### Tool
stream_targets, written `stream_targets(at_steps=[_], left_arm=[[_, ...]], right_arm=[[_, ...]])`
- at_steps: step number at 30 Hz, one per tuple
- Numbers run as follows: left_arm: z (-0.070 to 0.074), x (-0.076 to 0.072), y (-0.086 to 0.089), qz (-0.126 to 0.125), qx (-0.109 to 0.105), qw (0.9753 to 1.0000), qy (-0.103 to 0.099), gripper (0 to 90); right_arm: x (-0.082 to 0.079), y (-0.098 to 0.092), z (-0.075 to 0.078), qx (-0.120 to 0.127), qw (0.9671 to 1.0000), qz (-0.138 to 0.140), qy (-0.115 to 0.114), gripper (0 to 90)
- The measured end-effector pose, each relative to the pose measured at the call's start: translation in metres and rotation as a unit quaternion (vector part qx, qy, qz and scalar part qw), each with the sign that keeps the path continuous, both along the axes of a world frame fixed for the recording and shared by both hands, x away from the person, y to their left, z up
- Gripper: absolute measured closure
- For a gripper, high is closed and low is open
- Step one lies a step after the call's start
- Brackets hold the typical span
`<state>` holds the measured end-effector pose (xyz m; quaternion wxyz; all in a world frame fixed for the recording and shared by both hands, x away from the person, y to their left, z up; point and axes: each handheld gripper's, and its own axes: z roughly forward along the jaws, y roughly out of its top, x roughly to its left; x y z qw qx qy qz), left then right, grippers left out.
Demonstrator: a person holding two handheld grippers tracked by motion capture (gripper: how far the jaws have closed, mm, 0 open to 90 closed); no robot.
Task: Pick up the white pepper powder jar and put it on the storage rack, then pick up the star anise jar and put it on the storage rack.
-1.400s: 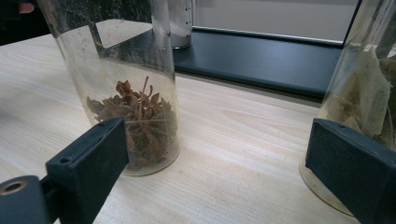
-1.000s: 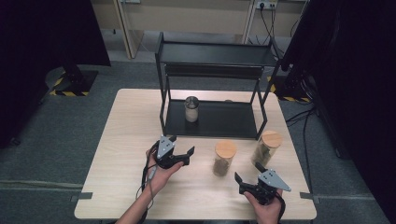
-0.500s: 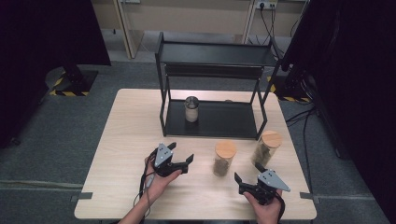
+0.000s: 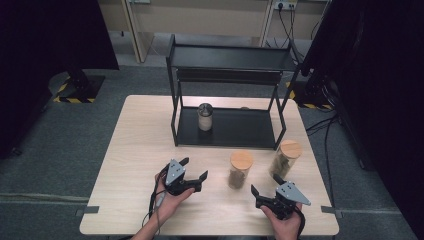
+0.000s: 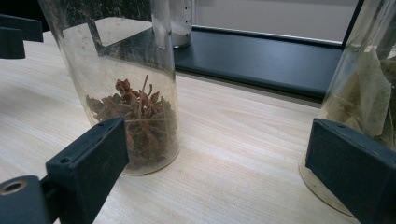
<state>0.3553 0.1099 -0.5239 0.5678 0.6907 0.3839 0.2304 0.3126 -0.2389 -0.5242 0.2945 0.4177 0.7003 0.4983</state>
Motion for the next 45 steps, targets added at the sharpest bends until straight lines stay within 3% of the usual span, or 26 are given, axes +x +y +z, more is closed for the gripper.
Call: stream_targets(at_steps=[10,23,27,35,42,45], left_arm=[[-0.009,-0.001,0.005,0.004,0.001,1.0,0.003,11.9],[-0.009,-0.003,0.004,0.002,0.003,1.0,-0.006,11.7],[-0.009,-0.003,0.004,0.004,0.005,1.0,-0.007,11.6],[-0.009,-0.004,0.004,0.003,0.006,0.9999,-0.008,11.6],[-0.009,-0.004,0.003,0.001,0.01,0.9999,-0.011,11.6],[-0.009,-0.004,0.003,0.001,0.008,0.9999,-0.009,11.6]], right_arm=[[0.0,0.0,0.0,0.0,1.0,-0.001,0.002,6.3],[0.001,-0.001,0.0,0.002,1.0,-0.003,0.003,5.9],[-0.002,0.0,0.001,0.004,1.0,-0.002,-0.007,5.5],[-0.01,0.004,0.014,0.034,0.9988,0.023,-0.028,4.8],[-0.009,0.02,0.026,0.043,0.9972,0.048,-0.038,4.3],[-0.006,0.028,0.028,0.034,0.9973,0.053,-0.039,4.5]])
